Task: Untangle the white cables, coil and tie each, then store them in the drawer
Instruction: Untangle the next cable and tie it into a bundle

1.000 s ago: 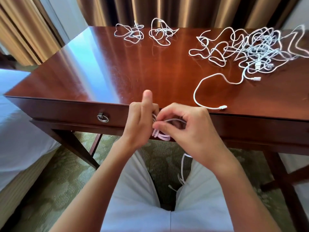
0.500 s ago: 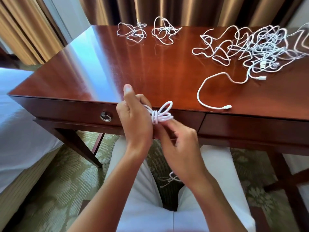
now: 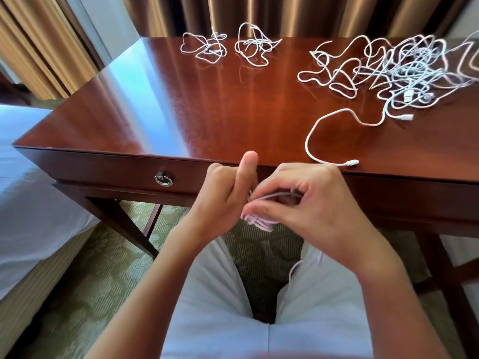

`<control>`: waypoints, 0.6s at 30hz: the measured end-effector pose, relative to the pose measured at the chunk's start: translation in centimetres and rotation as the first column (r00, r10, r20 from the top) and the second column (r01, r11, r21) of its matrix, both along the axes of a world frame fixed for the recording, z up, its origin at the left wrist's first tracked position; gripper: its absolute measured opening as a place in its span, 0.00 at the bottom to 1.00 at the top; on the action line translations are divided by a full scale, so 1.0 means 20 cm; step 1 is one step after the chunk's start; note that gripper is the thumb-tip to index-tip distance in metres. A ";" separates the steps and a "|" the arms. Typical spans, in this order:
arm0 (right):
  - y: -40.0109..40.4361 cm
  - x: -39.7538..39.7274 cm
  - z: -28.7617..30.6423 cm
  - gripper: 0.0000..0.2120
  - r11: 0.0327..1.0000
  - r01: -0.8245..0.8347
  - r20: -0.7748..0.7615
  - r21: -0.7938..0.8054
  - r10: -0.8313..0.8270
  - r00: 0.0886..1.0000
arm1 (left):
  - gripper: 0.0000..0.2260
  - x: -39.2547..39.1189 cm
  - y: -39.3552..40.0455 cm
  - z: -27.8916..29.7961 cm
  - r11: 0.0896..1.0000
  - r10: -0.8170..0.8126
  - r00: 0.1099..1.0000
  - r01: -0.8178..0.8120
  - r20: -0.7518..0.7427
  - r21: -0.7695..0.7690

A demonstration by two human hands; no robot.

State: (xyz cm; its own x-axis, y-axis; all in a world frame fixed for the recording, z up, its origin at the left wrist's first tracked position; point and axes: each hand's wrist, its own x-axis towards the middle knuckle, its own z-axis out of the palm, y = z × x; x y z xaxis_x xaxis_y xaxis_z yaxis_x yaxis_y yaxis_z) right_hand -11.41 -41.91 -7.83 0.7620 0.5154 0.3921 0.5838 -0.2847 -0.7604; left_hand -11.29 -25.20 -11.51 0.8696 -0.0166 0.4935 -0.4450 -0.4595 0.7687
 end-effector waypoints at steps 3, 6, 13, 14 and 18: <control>0.00 0.06 -0.04 0.05 0.964 -0.035 -0.196 0.264 0.089 0.977 | 0.30 -0.03 -0.02 0.04 0.968 -0.075 0.991 0.046 -0.110 -0.247; 0.05 0.08 -0.13 0.04 0.912 0.041 -0.252 0.407 0.069 0.965 | 0.32 -0.03 -0.05 0.09 0.902 0.080 0.988 -0.129 -0.135 -0.412; 0.19 -0.05 -0.24 0.08 0.986 0.131 -0.074 0.106 -0.123 0.990 | 0.32 0.05 -0.07 0.08 0.764 0.446 0.889 -0.437 -0.099 -0.475; 0.19 -0.08 -0.24 0.08 0.993 0.116 -0.053 0.008 -0.115 0.992 | 0.32 0.06 -0.06 0.07 0.771 0.466 0.882 -0.443 -0.070 -0.457; 0.18 -0.14 -0.19 0.06 0.955 0.075 0.029 -0.288 -0.069 0.997 | 0.33 0.06 -0.04 0.02 0.842 0.497 0.866 -0.465 0.059 -0.274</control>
